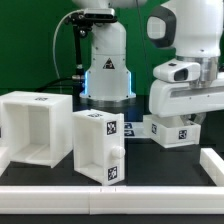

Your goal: Assemble drawer

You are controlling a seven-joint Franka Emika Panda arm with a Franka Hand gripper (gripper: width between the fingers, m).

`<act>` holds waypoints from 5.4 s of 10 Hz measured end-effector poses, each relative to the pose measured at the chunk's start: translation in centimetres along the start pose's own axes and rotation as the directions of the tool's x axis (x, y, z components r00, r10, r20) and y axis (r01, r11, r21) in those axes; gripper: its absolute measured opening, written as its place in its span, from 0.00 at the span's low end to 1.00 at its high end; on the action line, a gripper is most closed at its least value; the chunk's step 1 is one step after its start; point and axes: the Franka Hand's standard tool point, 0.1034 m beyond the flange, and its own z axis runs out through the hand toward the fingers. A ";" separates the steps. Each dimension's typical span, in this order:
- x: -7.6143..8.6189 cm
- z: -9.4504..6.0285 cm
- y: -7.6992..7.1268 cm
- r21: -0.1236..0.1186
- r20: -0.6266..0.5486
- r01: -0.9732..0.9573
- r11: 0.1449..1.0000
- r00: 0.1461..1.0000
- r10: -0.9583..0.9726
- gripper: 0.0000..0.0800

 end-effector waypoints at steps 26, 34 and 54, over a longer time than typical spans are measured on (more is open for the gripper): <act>16.4 -13.6 19.8 0.092 0.298 -0.199 0.976 0.940 0.163 0.81; 16.5 -12.2 24.0 0.109 0.331 -0.249 0.962 0.922 0.201 0.81; 9.8 -5.6 25.1 0.055 0.616 -0.499 0.865 0.699 0.364 0.28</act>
Offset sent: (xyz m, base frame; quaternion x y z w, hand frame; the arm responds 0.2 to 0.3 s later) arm 0.0000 0.0000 0.0000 0.0000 0.0000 0.0000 1.0000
